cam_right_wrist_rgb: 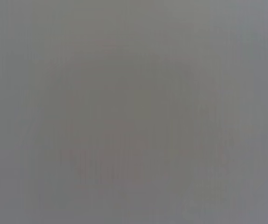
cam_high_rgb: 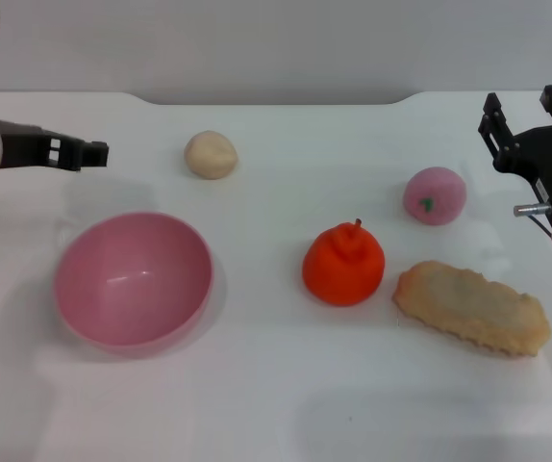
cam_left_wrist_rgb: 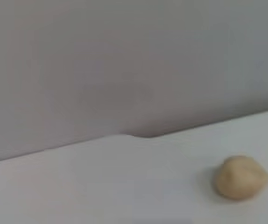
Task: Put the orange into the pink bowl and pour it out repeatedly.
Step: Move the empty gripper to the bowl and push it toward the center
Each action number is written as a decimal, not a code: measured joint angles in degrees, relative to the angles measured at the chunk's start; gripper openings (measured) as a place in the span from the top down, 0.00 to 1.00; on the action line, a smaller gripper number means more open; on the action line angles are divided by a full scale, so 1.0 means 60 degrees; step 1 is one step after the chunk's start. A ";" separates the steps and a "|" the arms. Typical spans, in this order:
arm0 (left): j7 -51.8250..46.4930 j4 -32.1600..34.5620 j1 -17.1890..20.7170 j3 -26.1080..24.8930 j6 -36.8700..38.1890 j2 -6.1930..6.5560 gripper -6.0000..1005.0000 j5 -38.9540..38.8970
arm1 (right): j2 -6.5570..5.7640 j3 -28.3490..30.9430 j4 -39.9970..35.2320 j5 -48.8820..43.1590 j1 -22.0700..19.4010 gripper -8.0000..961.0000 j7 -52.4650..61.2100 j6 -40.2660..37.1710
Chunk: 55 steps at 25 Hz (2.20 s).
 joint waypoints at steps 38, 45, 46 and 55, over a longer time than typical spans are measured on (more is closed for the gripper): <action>-0.0373 -0.0879 -0.0193 0.0857 -0.1517 -0.0064 0.20 0.0222 | 0.0002 0.0057 -0.0025 -0.0003 0.0052 0.30 -0.0001 0.0054; -0.0371 -0.1590 -0.0474 0.0866 -0.1273 -0.0071 0.19 0.0168 | 0.0001 0.0048 -0.0039 -0.0003 0.0062 0.30 -0.0001 0.0054; -0.0371 -0.1675 -0.0521 0.0862 -0.1269 -0.0071 0.19 0.0163 | 0.0002 0.0047 -0.0042 -0.0003 0.0054 0.30 -0.0001 0.0054; -0.0140 -0.1850 -0.0764 0.0660 -0.1336 -0.0041 0.34 -0.0312 | 0.0001 0.0053 -0.0104 -0.0003 0.0023 0.30 -0.0001 0.0041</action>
